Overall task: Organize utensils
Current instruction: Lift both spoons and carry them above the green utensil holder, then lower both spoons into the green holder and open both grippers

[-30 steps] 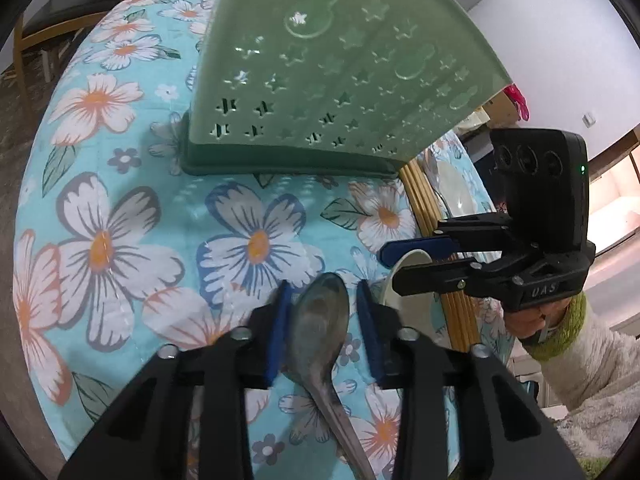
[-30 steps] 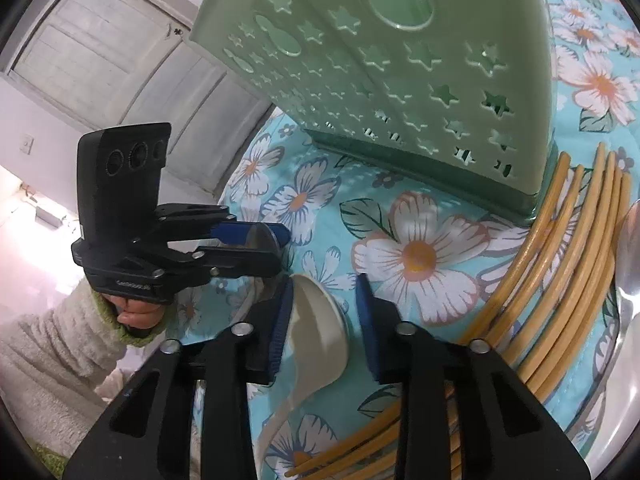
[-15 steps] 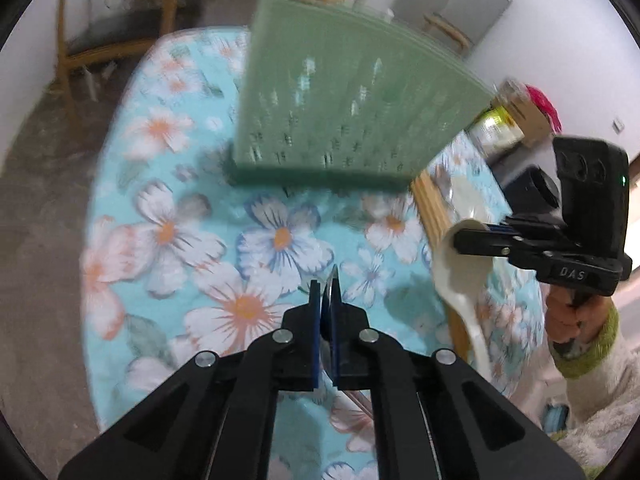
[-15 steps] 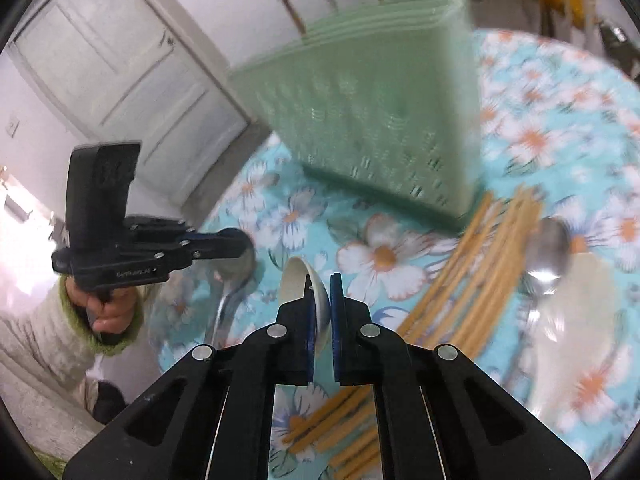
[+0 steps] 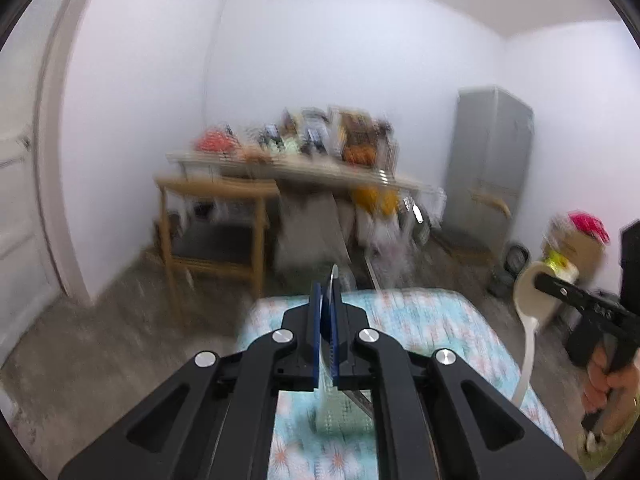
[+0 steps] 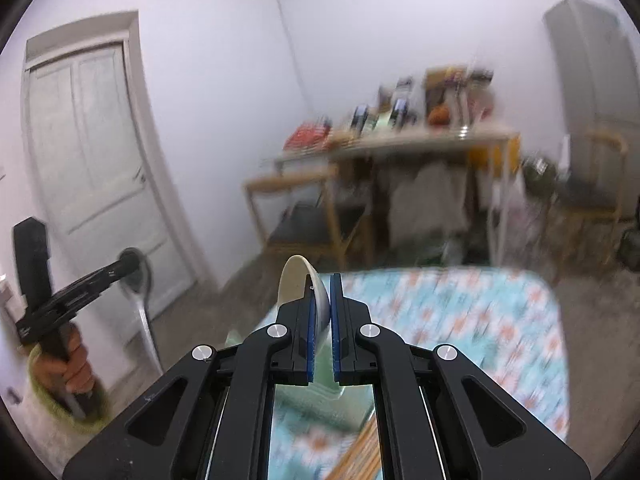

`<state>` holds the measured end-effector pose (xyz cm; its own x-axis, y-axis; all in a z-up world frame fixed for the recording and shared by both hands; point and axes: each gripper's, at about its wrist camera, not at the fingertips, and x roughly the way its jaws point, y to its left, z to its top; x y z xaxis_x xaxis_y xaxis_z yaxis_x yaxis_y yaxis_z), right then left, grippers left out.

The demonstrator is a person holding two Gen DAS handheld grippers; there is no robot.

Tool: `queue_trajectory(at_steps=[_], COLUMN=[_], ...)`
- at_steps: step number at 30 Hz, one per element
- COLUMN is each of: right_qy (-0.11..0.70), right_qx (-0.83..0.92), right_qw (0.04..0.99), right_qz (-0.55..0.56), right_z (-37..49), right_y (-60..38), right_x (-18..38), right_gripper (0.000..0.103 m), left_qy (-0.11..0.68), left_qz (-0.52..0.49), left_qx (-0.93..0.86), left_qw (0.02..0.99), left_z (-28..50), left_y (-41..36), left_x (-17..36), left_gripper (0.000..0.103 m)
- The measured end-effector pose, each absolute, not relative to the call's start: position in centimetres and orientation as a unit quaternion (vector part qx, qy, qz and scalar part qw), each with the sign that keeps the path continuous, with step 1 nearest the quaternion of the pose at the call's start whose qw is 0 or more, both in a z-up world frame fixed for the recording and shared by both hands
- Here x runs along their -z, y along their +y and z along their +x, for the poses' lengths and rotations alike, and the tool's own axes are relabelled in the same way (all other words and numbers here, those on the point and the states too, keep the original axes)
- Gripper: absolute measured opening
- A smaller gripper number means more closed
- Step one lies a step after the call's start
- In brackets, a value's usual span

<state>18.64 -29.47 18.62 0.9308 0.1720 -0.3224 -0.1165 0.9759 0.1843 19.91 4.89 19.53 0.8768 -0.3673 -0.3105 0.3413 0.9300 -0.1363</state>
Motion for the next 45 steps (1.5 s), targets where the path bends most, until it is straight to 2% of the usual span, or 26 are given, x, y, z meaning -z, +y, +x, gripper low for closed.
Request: queue_trajectory(at_steps=[4, 7, 20, 30, 36, 41, 44, 45], right_qy=[0.119, 0.102, 0.127, 0.158, 0.197, 0.232, 0.246, 0.246], right_qx=[-0.001, 0.032, 0.065, 0.032, -0.011, -0.046, -0.066, -0.068], right_qw=[0.992, 0.994, 0.987, 0.981, 0.975, 0.971, 0.967, 0.967], right_qz=[0.035, 0.001, -0.067, -0.112, -0.097, -0.042, -0.005, 0.004], right_z=[19.9, 21.1, 24.5, 24.7, 24.8, 24.8, 24.5, 24.4], right_y=[-29.4, -29.2, -27.9, -24.8, -24.8, -26.0, -26.7, -26.9], right_x=[-19.2, -18.5, -12.1, -8.3, -7.8, -7.8, -7.9, -8.0], right_gripper=[0.005, 0.005, 0.005, 0.005, 0.008, 0.022, 0.036, 0.04], left_qy=[0.113, 0.103, 0.116, 0.16, 0.216, 0.23, 0.231, 0.231], left_qz=[-0.051, -0.041, -0.016, -0.014, -0.055, -0.065, -0.07, -0.072], left_qx=[0.136, 0.102, 0.058, 0.084, 0.132, 0.152, 0.161, 0.163], left_qw=[0.983, 0.989, 0.991, 0.983, 0.966, 0.959, 0.957, 0.957], left_z=[21.4, 23.2, 27.0, 28.9, 29.9, 29.6, 29.2, 29.0], left_y=[4.6, 3.8, 1.9, 0.7, 1.4, 1.3, 1.3, 1.3], left_x=[-20.3, -18.9, -12.0, -8.3, -6.7, -6.5, -6.7, -6.8], left_gripper=[0.003, 0.003, 0.003, 0.003, 0.006, 0.023, 0.034, 0.041])
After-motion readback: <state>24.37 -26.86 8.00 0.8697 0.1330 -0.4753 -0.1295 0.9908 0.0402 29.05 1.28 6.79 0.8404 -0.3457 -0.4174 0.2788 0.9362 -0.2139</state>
